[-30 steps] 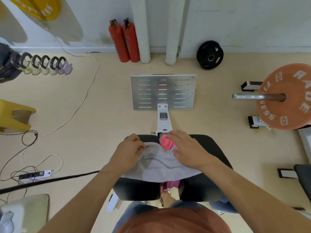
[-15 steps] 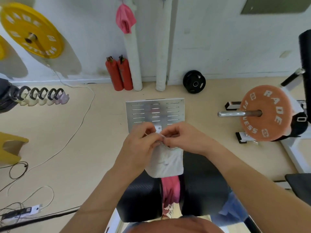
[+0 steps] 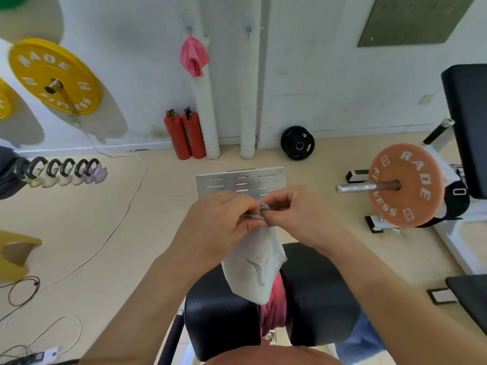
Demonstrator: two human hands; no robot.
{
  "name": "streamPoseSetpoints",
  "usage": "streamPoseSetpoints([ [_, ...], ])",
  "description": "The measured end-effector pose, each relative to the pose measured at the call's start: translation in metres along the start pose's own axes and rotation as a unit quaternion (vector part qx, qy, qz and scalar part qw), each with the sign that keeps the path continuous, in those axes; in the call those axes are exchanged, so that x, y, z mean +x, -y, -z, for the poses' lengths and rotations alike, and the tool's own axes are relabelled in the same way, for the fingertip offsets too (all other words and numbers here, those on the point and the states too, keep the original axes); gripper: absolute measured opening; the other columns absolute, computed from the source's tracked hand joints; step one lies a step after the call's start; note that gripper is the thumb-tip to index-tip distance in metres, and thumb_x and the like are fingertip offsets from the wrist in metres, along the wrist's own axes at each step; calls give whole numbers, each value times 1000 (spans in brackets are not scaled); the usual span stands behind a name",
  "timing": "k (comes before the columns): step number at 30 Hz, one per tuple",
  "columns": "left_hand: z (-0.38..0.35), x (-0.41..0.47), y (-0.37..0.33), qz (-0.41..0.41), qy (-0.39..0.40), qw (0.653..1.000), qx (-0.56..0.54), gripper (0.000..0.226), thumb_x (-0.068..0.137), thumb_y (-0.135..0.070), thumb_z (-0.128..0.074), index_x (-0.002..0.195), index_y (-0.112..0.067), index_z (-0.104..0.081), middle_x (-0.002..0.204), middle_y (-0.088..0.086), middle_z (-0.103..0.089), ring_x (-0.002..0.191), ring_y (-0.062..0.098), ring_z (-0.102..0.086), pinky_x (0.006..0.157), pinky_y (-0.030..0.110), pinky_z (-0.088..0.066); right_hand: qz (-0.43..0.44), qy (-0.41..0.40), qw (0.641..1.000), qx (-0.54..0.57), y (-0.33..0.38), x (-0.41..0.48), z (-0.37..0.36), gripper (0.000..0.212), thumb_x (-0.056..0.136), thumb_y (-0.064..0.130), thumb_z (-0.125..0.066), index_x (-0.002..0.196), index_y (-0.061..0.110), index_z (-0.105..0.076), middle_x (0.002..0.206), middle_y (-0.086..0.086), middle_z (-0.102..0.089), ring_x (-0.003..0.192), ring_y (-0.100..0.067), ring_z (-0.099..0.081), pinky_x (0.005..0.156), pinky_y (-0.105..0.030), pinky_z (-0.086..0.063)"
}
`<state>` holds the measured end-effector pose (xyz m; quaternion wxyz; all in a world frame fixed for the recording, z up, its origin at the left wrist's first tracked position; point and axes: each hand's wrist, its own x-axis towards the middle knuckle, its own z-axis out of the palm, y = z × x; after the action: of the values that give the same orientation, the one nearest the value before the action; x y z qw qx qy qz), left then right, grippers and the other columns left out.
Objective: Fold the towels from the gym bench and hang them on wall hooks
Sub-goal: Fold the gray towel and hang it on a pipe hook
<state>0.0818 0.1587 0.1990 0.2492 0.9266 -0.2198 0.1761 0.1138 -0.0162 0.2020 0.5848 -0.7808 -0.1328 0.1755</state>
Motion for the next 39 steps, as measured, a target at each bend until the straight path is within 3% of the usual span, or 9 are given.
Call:
streamPoseSetpoints([
  [6, 6, 5, 0, -50, -21, 998, -12, 21, 79, -39, -60, 79, -24, -74, 68, -6, -67, 67, 12, -55, 64, 27, -43, 4, -10, 1000, 21, 9, -6, -9, 25, 88, -5, -59, 100, 12, -74, 93, -1, -76, 88, -7, -71, 80, -17, -54],
  [10, 13, 9, -3, 12, 3, 999, -37, 20, 73, -40, -64, 81, -25, -73, 75, -10, -70, 76, 2, -52, 69, 7, -37, 26, 10, 1000, 3, 16, -13, -13, 50, 86, -15, -43, 111, 18, -70, 100, -3, -75, 94, -9, -70, 89, -25, -53],
  [14, 17, 13, -5, 86, 22, 995, -38, 19, 68, -33, -79, 75, -22, -65, 67, -10, -63, 73, -1, -49, 65, 11, -38, 42, 24, 999, -12, 18, -17, -12, 65, 75, -13, -44, 112, 35, -69, 86, -14, -73, 71, -26, -58, 67, -36, -42],
  [19, 20, 13, -2, 148, 2, 971, -190, 30, 68, -40, -81, 68, -18, -60, 59, -1, -58, 53, 5, -45, 51, 18, -37, 37, -23, 999, -7, 21, -18, -10, 50, 79, -10, -62, 119, 19, -66, 77, 5, -72, 76, -1, -68, 75, -14, -50],
  [22, 22, 2, 9, 152, 71, 971, -171, 43, 70, -61, -69, 62, -20, -60, 57, 1, -53, 51, 6, -39, 49, 22, -31, 43, -68, 997, -10, 22, -19, -1, 49, 76, -12, -64, 113, 19, -67, 78, 5, -73, 80, -4, -69, 78, -16, -52],
  [25, 19, -9, 19, 134, 157, 978, 21, 52, 72, -62, -67, 49, -23, -42, 53, -6, -45, 56, 13, -42, 55, 25, -27, 38, -98, 994, -15, 23, -17, 13, 46, 78, -13, -62, 107, 22, -68, 84, 3, -74, 84, -8, -70, 83, -20, -54],
  [28, 20, -14, 24, 55, 110, 988, 88, 27, 75, -51, -66, 59, -30, -60, 73, -12, -55, 83, 17, -49, 74, 34, -35, 37, -119, 988, -87, 24, -16, 17, 45, 79, -14, -58, 97, 26, -68, 88, 9, -72, 84, -1, -68, 79, -11, -51],
  [32, 28, -13, 27, 18, 27, 997, 69, 31, 71, -52, -67, 73, -22, -76, 100, -4, -59, 103, 15, -43, 84, 32, -41, 27, -156, 971, -179, 20, -13, 19, 48, 69, -15, -47, 76, 29, -65, 76, 7, -68, 66, 1, -58, 56, -8, -43],
  [39, 35, -10, 29, 89, 53, 994, -41, 39, 71, -59, -63, 77, -22, -70, 75, -10, -68, 69, 12, -60, 66, 34, -53, -10, -75, 940, -334, 20, -5, 16, 39, 64, -8, -44, 65, 29, -57, 68, 10, -56, 66, -9, -50, 54, -25, -38],
])
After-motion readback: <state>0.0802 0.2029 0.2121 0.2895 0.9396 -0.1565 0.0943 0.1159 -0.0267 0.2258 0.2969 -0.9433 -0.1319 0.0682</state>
